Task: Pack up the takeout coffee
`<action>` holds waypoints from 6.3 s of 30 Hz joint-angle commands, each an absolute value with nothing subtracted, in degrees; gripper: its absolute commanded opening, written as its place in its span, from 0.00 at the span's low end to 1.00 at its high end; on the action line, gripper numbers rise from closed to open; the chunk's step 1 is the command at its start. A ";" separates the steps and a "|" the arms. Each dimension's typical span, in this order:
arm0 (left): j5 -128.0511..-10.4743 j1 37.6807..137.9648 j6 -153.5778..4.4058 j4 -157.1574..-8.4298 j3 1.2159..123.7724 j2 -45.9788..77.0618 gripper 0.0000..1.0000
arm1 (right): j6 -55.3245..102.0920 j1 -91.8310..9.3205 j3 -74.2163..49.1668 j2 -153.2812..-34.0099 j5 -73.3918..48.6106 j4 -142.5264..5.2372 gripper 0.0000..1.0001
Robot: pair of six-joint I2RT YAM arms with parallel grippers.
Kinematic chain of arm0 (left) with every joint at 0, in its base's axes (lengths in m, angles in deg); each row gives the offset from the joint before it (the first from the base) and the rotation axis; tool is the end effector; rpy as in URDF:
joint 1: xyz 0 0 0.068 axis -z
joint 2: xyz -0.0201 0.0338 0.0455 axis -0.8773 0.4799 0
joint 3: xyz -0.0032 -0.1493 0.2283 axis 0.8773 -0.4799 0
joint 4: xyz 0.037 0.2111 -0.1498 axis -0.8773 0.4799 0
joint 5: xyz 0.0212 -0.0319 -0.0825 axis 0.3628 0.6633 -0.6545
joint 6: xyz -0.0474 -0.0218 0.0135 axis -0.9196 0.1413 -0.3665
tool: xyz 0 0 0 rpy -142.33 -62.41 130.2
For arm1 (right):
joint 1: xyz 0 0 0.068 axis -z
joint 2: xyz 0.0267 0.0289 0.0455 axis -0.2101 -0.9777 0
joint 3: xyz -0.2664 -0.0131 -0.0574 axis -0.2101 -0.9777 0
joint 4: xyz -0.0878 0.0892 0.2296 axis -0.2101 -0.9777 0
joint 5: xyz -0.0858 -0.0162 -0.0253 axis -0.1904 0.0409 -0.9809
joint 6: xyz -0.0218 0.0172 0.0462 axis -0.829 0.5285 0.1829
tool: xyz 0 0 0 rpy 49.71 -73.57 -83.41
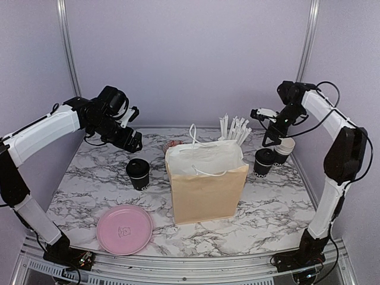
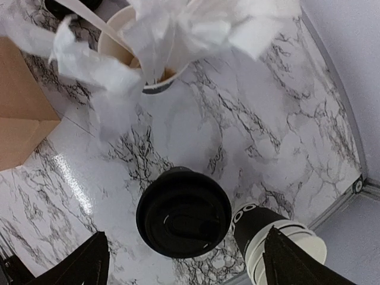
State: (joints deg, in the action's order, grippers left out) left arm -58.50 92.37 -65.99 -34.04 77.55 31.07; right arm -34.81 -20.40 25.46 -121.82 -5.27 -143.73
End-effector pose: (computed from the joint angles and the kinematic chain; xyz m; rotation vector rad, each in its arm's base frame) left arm 0.2943 -0.1754 0.3371 0.5776 2.3911 -0.2080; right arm 0.3764 0.0639 0.3385 -1.4139 2.3488 0.1647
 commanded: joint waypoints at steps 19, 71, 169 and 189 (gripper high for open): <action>-59.33 92.17 -65.56 -33.58 77.49 28.89 0.99 | -44.69 -17.58 16.93 -123.51 -5.29 -141.35 0.95; -62.85 92.96 -65.47 -33.53 78.92 29.30 0.99 | -42.91 -18.51 10.71 -120.80 -8.63 -140.22 0.57; -57.14 102.46 -61.43 -38.41 92.24 24.96 0.99 | -44.63 -37.16 24.80 -93.94 26.17 -146.69 0.47; -82.54 107.90 -57.57 -33.90 97.42 37.36 0.88 | -42.39 -52.68 21.12 -97.97 5.38 -146.06 0.44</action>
